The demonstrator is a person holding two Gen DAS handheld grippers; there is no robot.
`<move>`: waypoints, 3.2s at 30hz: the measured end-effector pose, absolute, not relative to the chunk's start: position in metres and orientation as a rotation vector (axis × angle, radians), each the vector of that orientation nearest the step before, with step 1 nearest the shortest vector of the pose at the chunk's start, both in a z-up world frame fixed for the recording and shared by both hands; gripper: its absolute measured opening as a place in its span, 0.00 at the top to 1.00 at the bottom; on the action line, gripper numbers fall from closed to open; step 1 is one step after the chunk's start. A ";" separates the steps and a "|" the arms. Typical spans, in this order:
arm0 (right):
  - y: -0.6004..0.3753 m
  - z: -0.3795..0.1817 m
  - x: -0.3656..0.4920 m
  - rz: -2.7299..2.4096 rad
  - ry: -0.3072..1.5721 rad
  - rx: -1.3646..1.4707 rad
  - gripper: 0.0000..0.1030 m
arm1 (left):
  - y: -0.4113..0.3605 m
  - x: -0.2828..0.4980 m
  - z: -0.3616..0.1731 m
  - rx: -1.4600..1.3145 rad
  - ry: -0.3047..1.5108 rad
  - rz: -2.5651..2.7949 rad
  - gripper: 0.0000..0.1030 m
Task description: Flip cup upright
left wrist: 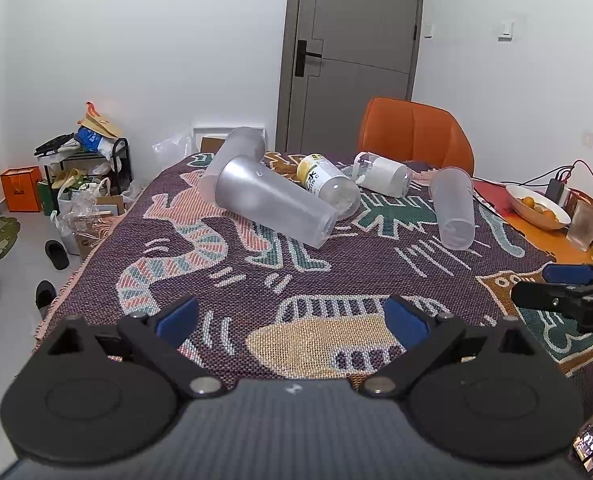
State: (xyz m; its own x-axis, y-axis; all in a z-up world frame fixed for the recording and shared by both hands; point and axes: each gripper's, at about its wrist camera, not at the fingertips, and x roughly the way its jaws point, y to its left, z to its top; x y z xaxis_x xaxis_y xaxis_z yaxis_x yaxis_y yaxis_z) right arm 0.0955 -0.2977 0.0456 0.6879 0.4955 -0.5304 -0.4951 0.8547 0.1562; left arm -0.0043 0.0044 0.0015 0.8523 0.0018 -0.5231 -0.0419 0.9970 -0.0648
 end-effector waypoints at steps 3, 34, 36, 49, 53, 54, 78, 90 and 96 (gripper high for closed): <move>-0.298 0.046 0.095 0.554 0.591 0.000 0.00 | 0.004 -0.004 0.002 -0.076 0.551 0.023 0.04; -0.297 0.038 0.100 0.540 0.623 -0.005 0.00 | 0.006 -0.006 0.002 -0.073 0.545 0.023 0.04; -0.297 0.038 0.100 0.538 0.624 -0.005 0.00 | 0.007 -0.006 0.000 -0.072 0.547 0.023 0.04; -0.299 0.031 0.105 0.532 0.645 0.001 0.00 | 0.009 -0.005 -0.005 -0.076 0.554 0.029 0.04; -0.301 0.028 0.111 0.525 0.659 0.011 0.00 | 0.015 0.003 -0.009 -0.096 0.568 0.038 0.04; -0.301 0.027 0.113 0.518 0.659 0.013 0.00 | 0.016 0.006 -0.009 -0.103 0.571 0.040 0.04; -0.306 0.025 0.195 0.412 0.644 0.085 0.00 | 0.008 0.086 -0.019 -0.122 0.558 0.014 0.05; -0.309 0.021 0.241 0.368 0.657 0.152 0.00 | -0.012 0.127 -0.023 -0.119 0.566 -0.034 0.05; -0.311 0.014 0.269 0.330 0.674 0.205 0.00 | -0.026 0.148 -0.026 -0.140 0.583 -0.061 0.05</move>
State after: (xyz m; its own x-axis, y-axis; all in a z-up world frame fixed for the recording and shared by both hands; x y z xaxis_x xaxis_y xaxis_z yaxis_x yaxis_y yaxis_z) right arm 0.2689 -0.3112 0.0136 0.7322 0.3638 -0.5758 -0.2322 0.9281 0.2911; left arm 0.1477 -0.0256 -0.0260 0.8330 -0.0973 -0.5446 0.0183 0.9887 -0.1486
